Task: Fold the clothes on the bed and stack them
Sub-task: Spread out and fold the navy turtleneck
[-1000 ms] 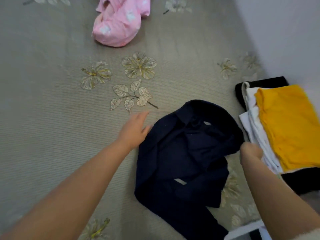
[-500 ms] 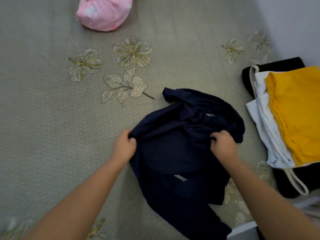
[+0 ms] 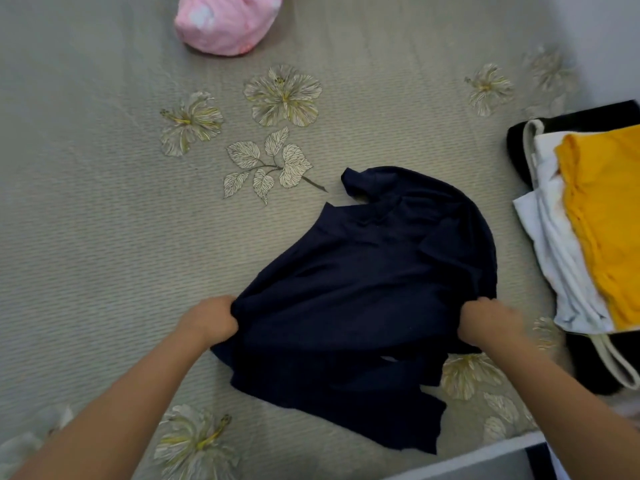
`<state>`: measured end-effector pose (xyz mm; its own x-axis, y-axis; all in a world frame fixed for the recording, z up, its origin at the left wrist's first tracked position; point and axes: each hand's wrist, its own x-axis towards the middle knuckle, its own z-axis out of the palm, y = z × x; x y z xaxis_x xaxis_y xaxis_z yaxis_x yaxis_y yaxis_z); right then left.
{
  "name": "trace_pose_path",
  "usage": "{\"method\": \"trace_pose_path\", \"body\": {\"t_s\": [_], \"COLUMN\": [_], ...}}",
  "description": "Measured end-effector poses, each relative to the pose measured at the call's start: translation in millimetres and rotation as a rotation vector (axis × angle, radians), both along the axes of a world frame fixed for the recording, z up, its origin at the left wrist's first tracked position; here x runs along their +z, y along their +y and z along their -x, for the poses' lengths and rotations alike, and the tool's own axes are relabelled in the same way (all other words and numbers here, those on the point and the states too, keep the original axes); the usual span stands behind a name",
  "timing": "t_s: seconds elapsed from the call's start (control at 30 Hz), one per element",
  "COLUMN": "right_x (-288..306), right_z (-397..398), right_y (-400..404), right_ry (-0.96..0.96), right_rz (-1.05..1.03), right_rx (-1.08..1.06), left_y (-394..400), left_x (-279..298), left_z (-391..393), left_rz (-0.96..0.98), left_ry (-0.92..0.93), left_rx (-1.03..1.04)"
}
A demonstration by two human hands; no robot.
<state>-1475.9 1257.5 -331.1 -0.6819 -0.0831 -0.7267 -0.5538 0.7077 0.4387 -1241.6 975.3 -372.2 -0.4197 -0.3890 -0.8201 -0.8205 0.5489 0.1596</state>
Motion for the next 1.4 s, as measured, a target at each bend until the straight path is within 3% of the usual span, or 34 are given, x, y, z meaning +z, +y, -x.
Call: {"method": "trace_pose_path", "body": {"t_s": [0.1, 0.2, 0.27, 0.37, 0.5, 0.67, 0.8, 0.87, 1.03, 1.2, 1.4], "right_x": [-2, -16, -29, -47, -56, -31, 25, 64, 179, 296, 414], "right_z": [10, 31, 44, 67, 81, 83, 94, 102, 116, 116, 87], "right_y": [-18, -43, -62, -83, -89, -84, -82, -87, -114, -114, -77], "right_ry": [0.102, 0.195, 0.154, 0.092, 0.174, 0.121, 0.057, 0.055, 0.257, 0.548, 0.831], "right_rz": [0.194, 0.586, 0.762, 0.643, 0.444, 0.592, 0.806, 1.017, 1.495, 1.695, 1.756], "right_rx": [0.02, 0.154, 0.108, 0.036, 0.128, 0.139, 0.196, 0.168, 0.122, 0.099, 0.339], "left_y": [1, 9, 15, 21, 21, 10, -11, -19, -28, -22, 1], "left_x": [3, -1, -7, -21, -24, 2, 51, 89, 214, 344, 462], "left_z": [25, 65, 89, 113, 124, 116, 122, 133, 169, 176, 138], "left_rz": [0.179, 0.184, 0.197, 0.172, 0.096, 0.078, 0.209, 0.296, 0.505, 0.718, 0.978], "left_ry": [0.114, 0.317, 0.394, 0.465, 0.559, 0.694, 0.849, 0.936, 1.212, 1.36, 1.473], "left_rx": [-0.149, -0.016, 0.043, 0.15, 0.313, 0.392, 0.465, 0.484, 0.474, 0.361, 0.224]}}
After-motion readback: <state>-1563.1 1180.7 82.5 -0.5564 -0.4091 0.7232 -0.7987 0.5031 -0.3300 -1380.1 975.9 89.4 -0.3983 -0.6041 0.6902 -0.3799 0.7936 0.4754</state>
